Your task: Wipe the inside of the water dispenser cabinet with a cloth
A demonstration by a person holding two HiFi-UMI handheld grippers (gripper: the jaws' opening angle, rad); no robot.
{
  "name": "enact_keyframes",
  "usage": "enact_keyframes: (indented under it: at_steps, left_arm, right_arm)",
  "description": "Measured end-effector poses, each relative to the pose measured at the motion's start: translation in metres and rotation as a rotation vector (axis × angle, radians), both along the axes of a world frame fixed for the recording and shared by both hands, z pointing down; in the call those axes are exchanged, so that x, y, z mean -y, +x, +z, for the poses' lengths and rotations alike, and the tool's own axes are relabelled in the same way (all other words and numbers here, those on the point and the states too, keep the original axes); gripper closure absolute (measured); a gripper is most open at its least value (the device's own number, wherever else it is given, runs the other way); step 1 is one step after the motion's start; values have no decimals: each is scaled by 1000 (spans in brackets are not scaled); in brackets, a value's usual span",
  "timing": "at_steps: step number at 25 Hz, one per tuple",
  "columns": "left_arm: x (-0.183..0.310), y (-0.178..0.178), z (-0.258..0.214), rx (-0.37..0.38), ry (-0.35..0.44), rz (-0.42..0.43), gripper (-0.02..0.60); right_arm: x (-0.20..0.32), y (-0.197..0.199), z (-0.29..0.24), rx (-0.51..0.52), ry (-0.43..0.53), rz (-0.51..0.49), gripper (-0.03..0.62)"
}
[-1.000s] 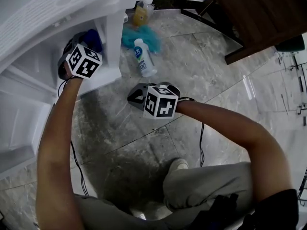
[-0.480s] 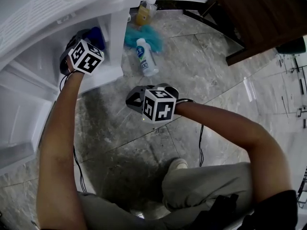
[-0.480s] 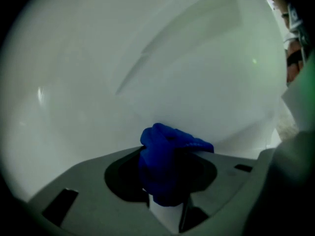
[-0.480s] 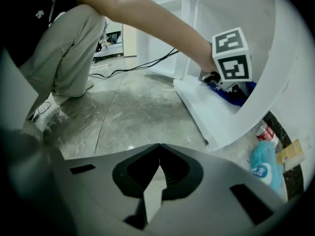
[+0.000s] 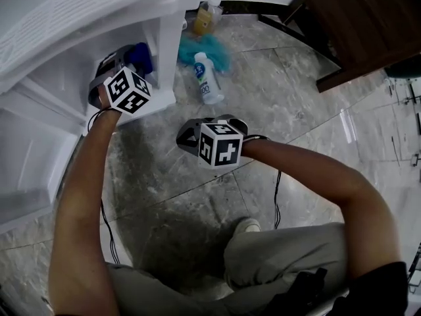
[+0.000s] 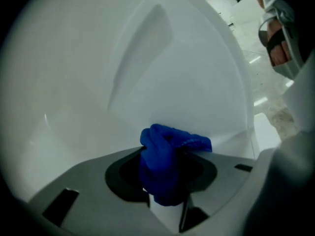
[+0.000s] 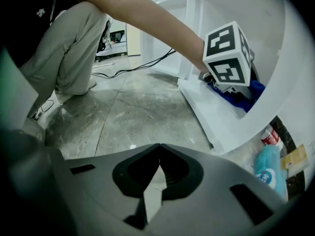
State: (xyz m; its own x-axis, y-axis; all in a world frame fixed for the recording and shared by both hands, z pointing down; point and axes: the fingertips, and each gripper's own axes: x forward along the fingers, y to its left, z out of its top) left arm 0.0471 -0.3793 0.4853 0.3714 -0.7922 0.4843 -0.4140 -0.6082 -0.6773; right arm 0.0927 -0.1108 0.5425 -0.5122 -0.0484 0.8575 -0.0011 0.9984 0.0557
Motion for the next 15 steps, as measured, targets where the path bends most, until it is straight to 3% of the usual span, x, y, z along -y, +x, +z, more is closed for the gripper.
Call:
enact_keyframes:
  at_steps: [4, 7, 11, 15]
  left_arm:
    - [23, -5, 5, -66, -89, -68, 436]
    - [31, -8, 3, -88, -106, -126, 440]
    - [25, -10, 2, -103, -109, -114, 439]
    - [-7, -2, 4, -164, -178, -24, 439]
  right_arm:
    - [-4, -3, 2, 3, -13, -8, 595]
    - [-8, -4, 1, 4, -19, -15, 595]
    - [-7, 0, -1, -12, -9, -16, 595]
    - [5, 0, -8, -26, 26, -11, 595]
